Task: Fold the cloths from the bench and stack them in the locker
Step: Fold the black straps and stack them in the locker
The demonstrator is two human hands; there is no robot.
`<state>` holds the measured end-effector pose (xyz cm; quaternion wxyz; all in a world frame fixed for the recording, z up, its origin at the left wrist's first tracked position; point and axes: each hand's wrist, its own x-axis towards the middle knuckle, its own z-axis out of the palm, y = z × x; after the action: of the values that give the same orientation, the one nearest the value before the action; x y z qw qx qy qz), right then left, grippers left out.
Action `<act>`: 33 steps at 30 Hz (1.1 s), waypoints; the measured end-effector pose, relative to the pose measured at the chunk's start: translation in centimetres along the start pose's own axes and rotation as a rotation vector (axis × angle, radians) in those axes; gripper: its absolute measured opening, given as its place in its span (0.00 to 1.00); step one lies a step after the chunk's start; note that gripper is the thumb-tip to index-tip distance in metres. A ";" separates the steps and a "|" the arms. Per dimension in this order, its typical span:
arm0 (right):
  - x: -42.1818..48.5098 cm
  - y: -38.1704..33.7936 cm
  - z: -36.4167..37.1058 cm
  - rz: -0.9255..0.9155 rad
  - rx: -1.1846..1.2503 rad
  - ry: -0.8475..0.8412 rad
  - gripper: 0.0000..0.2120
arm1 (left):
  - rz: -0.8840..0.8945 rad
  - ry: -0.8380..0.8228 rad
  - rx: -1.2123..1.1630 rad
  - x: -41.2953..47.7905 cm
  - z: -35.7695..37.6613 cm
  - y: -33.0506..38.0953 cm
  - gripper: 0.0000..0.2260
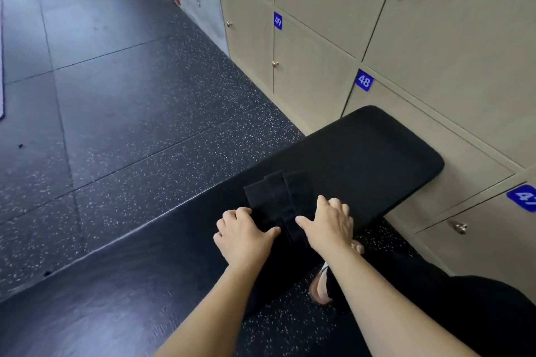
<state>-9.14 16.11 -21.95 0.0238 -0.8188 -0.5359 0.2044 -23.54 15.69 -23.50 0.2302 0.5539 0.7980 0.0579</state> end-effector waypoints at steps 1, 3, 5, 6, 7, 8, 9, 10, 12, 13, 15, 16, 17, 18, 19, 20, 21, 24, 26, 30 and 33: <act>0.2 -0.1 0.3 0.019 0.005 -0.002 0.27 | -0.028 -0.017 -0.027 0.3 0.0 0.1 0.31; 0.6 -0.3 0.5 0.059 0.039 -0.004 0.28 | -0.069 -0.046 -0.069 0.8 0.0 0.4 0.27; 0.9 -0.3 0.7 0.086 0.091 -0.008 0.27 | -0.083 -0.067 -0.134 1.0 0.1 0.5 0.21; 0.9 -0.3 0.6 0.090 0.109 -0.016 0.25 | -0.081 -0.072 -0.185 1.0 0.1 0.6 0.19; 0.8 -0.2 0.5 0.091 0.127 -0.029 0.24 | -0.081 -0.077 -0.238 1.0 0.2 0.6 0.19; 0.8 -0.2 0.4 0.091 0.148 -0.043 0.22 | -0.085 -0.080 -0.279 1.0 0.2 0.8 0.20; 0.8 0.0 0.4 0.093 0.173 -0.061 0.21 | -0.095 -0.083 -0.300 0.9 0.2 0.9 0.24; 0.7 0.2 0.3 0.096 0.201 -0.080 0.20 | -0.109 -0.083 -0.301 0.9 0.1 1.2 0.28; 0.6 0.5 0.3 0.102 0.283 -0.096 0.18 | -0.136 -0.067 -0.236 0.8 -0.1 1.7 0.35; 0.6 0.7 0.3 0.104 0.336 -0.095 0.15 | -0.136 -0.056 -0.169 0.9 -0.1 2.0 0.35; 0.5 1.0 0.2 0.105 0.439 -0.082 0.07 | -0.117 -0.050 -0.052 0.9 0.0 2.4 0.31; 0.4 1.1 0.0 0.118 0.490 -0.076 0.07 | -0.120 -0.052 -0.046 0.9 0.0 2.5 0.29; 0.4 1.3 -0.2 0.135 0.551 -0.068 0.07 | -0.125 -0.054 -0.066 0.9 0.1 2.6 0.27; 0.4 1.5 -0.3 0.143 0.626 -0.053 0.08 | -0.122 -0.061 -0.100 1.0 0.3 2.5 0.26; 0.6 1.9 -0.4 0.152 0.702 -0.032 0.08 | -0.105 -0.063 -0.144 0.9 0.2 2.5 0.23; 0.7 2.2 -0.5 0.162 0.762 -0.008 0.07 | -0.087 -0.061 -0.220 1.1 0.3 2.2 0.19; 0.8 2.5 -0.8 0.173 0.802 0.012 0.06 | -0.085 -0.063 -0.339 1.3 0.3 1.8 0.16; 1.1 3.4 -1.7 0.185 0.894 0.041 0.06 | -0.141 -0.053 -0.785 1.6 -0.6 0.7 0.11; 1.1 3.9 -2.1 0.209 0.945 0.058 0.08 | -0.106 -0.089 -0.964 1.1 -1.3 1.2 0.04; 1.3 4.2 -1.8 0.234 0.941 0.047 0.07 | 0.015 -0.274 -0.871 0.6 -0.1 4.6 0.01; 1.7 4.2 -1.6 0.201 0.971 -0.003 0.05 | 0.057 -0.276 -0.609 1.3 1.9 6.1 0.08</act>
<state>-4.29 16.12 -22.09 0.3820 -0.7606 -0.2972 0.4327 -17.83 18.91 -23.41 0.4892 0.4844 0.6897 0.2245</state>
